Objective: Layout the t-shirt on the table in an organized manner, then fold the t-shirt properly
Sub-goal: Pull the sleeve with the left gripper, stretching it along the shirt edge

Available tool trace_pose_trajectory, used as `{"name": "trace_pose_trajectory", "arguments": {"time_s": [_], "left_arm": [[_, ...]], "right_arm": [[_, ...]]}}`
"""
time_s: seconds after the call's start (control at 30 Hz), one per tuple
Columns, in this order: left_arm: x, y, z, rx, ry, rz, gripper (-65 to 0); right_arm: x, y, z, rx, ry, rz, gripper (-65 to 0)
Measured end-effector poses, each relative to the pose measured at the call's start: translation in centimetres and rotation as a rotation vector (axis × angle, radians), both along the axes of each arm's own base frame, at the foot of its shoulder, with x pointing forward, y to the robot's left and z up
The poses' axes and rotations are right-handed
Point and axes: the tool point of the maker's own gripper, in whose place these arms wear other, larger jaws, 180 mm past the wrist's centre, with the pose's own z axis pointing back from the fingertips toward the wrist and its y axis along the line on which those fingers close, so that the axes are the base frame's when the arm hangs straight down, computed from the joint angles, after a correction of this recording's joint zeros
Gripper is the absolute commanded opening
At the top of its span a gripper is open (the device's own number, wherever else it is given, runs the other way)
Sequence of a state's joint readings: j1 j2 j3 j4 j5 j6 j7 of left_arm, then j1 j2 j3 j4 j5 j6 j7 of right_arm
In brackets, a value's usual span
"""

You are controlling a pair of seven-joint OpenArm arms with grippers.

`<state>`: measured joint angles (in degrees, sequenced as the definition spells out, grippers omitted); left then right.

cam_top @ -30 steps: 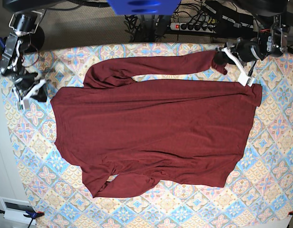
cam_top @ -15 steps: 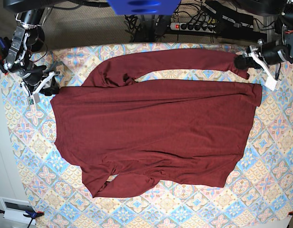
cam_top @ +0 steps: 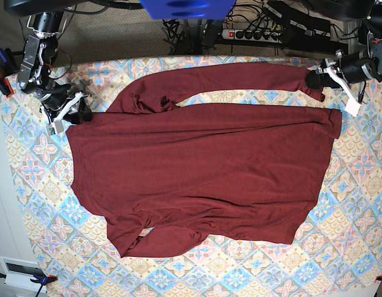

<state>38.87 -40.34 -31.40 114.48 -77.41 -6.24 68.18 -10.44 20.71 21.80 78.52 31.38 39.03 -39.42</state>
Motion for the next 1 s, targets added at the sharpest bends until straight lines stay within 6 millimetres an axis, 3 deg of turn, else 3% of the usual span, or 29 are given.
{"name": "trace_pose_trajectory", "arguments": {"time_s": [0.23, 0.37, 0.53, 0.67, 0.8, 1.0], "left_arm": [[0.0, 0.0, 0.0, 0.0, 0.0, 0.0, -65.0], [0.6, 0.0, 0.3, 0.0, -0.018, -0.004, -65.0], [1.1, 0.0, 0.6, -0.003, -0.033, -0.002, -65.0], [1.0, 0.0, 0.5, 0.0, -0.029, -0.005, -65.0], [1.0, -0.1, 0.6, -0.003, -0.03, -0.005, -65.0], [1.1, 0.0, 0.6, -0.003, -0.032, -0.003, -65.0]], "right_arm": [[-0.3, -1.9, 0.2, -0.012, 0.0, -0.057, -43.9], [-0.2, -1.8, 0.2, -0.011, -0.001, -0.057, -44.1], [1.9, -1.9, 0.9, -0.01, -0.025, -0.067, -44.7], [1.8, -1.7, 0.2, 0.031, -0.026, -0.095, -52.5], [1.5, -1.9, 0.0, 0.018, -0.009, -0.088, -65.0], [1.3, -1.8, 0.2, 0.005, -0.003, -0.079, -65.0]]}}
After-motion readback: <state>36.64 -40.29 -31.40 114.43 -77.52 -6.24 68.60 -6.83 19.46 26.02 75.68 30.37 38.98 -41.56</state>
